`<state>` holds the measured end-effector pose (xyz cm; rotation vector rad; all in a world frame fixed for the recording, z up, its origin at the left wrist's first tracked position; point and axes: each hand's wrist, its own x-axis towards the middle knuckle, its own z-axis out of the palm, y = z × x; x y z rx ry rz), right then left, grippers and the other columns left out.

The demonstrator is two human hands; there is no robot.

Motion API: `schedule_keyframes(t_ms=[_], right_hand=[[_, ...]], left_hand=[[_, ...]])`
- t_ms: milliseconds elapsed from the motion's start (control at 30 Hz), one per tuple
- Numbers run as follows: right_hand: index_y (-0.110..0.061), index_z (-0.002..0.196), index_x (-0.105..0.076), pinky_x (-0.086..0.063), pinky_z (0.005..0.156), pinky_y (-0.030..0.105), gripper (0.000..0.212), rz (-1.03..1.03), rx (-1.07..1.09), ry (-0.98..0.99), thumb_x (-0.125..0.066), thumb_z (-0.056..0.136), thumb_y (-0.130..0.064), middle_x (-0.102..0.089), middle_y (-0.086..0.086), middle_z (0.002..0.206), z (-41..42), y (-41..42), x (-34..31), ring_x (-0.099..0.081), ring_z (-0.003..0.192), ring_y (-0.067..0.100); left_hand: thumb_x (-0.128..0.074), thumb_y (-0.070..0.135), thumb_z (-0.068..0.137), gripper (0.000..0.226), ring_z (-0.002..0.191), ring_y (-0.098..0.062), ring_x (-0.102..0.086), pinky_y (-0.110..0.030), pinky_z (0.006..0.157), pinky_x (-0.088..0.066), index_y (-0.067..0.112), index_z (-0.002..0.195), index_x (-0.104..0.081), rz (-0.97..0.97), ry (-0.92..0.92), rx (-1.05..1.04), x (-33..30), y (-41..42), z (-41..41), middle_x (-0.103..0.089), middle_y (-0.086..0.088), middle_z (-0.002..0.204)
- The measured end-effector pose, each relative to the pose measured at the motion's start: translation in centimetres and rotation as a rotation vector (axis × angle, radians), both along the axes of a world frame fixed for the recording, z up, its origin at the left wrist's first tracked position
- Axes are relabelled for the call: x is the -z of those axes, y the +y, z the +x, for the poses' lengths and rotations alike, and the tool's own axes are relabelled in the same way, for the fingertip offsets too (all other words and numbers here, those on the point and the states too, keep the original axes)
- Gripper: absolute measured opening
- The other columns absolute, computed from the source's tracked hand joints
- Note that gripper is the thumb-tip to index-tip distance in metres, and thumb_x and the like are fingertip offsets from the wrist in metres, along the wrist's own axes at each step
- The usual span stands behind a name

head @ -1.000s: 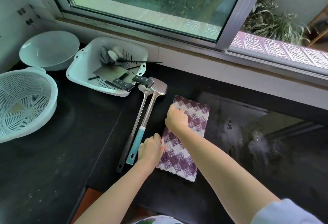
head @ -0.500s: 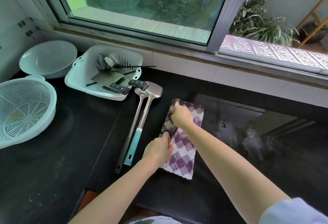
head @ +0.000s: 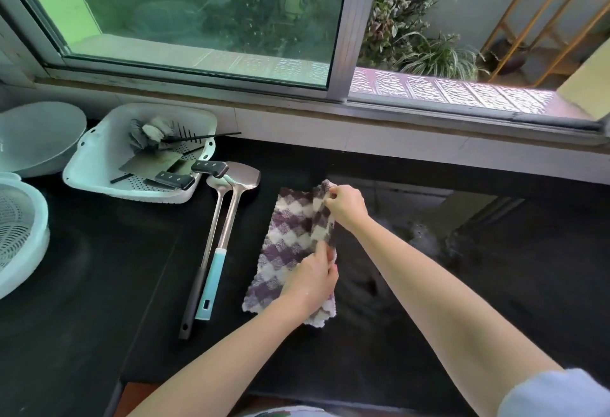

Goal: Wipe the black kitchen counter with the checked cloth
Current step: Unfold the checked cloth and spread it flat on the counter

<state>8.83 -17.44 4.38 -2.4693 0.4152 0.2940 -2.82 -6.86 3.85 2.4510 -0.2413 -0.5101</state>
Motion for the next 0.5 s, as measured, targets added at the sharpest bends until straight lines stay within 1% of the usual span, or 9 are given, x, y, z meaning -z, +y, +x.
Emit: schedule_keyframes(t_ms=[33,67,100,167,200,300,400,500], right_hand=[[-0.011,0.087,-0.069,-0.035,0.055,0.025,0.028,-0.013,0.004,-0.019,-0.042,0.084,-0.004,-0.062,0.012,0.087,-0.2,-0.5,0.0,-0.053,0.074,0.029],[-0.011,0.102,-0.071,-0.037,0.059,0.026,0.035,-0.030,0.014,-0.045,-0.042,0.085,-0.002,-0.066,0.013,0.096,-0.3,-1.0,0.0,-0.057,0.079,0.030],[-0.012,0.112,-0.069,-0.041,0.061,0.029,0.040,-0.046,0.030,-0.071,-0.042,0.085,0.000,-0.069,0.011,0.104,-0.6,-1.5,0.0,-0.061,0.084,0.031],[-0.012,0.113,-0.069,-0.051,0.066,0.034,0.041,-0.059,0.061,-0.126,-0.043,0.085,0.003,-0.071,0.009,0.109,-1.0,-2.4,-0.1,-0.065,0.089,0.030],[-0.012,0.113,-0.069,-0.053,0.070,0.035,0.042,-0.067,0.076,-0.150,-0.042,0.085,0.004,-0.071,0.009,0.111,-1.2,-2.8,-0.2,-0.066,0.091,0.029],[-0.019,0.121,-0.066,-0.050,0.080,0.030,0.045,-0.125,0.119,-0.200,-0.043,0.088,0.000,-0.066,0.005,0.125,-1.4,-4.1,-0.7,-0.063,0.107,0.027],[-0.019,0.116,-0.069,-0.046,0.076,0.026,0.042,-0.156,0.147,-0.203,-0.043,0.088,-0.001,-0.067,0.004,0.123,-1.6,-5.1,-0.9,-0.063,0.106,0.025],[-0.017,0.116,-0.069,-0.048,0.078,0.028,0.041,-0.183,0.150,-0.183,-0.043,0.088,-0.001,-0.067,0.005,0.122,-1.8,-5.8,-0.7,-0.063,0.106,0.027]], left_hand=[[-0.040,0.025,0.100,0.026,0.099,-0.029,-0.064,-0.039,0.083,-0.051,0.012,0.122,-0.039,-0.026,0.009,0.009,-0.1,-0.4,-0.1,-0.066,-0.012,0.107],[-0.040,0.025,0.099,0.023,0.098,-0.030,-0.064,-0.041,0.084,-0.052,0.013,0.118,-0.040,-0.048,0.018,0.016,-0.2,-0.7,-0.1,-0.066,-0.012,0.105],[-0.040,0.025,0.099,0.020,0.096,-0.031,-0.064,-0.043,0.084,-0.052,0.013,0.115,-0.040,-0.070,0.021,0.026,-0.3,-1.1,-0.2,-0.067,-0.012,0.103],[-0.040,0.024,0.100,0.018,0.093,-0.034,-0.063,-0.042,0.079,-0.051,0.012,0.112,-0.041,-0.111,0.027,0.039,-0.8,-1.9,-0.5,-0.067,-0.014,0.099],[-0.040,0.023,0.100,0.017,0.092,-0.036,-0.063,-0.042,0.078,-0.050,0.011,0.112,-0.041,-0.135,0.028,0.042,-1.1,-2.3,-0.6,-0.067,-0.016,0.098],[-0.040,0.021,0.100,0.016,0.091,-0.038,-0.062,-0.044,0.077,-0.049,0.009,0.110,-0.041,-0.215,0.027,0.058,-1.8,-3.7,-0.9,-0.066,-0.018,0.096],[-0.039,0.023,0.100,0.018,0.090,-0.036,-0.062,-0.045,0.076,-0.050,0.008,0.111,-0.041,-0.247,0.053,0.077,-1.9,-4.8,-1.2,-0.065,-0.017,0.097],[-0.039,0.025,0.100,0.017,0.092,-0.034,-0.062,-0.047,0.079,-0.051,0.011,0.111,-0.041,-0.257,0.064,0.084,-1.7,-5.2,-1.4,-0.064,-0.014,0.100]])
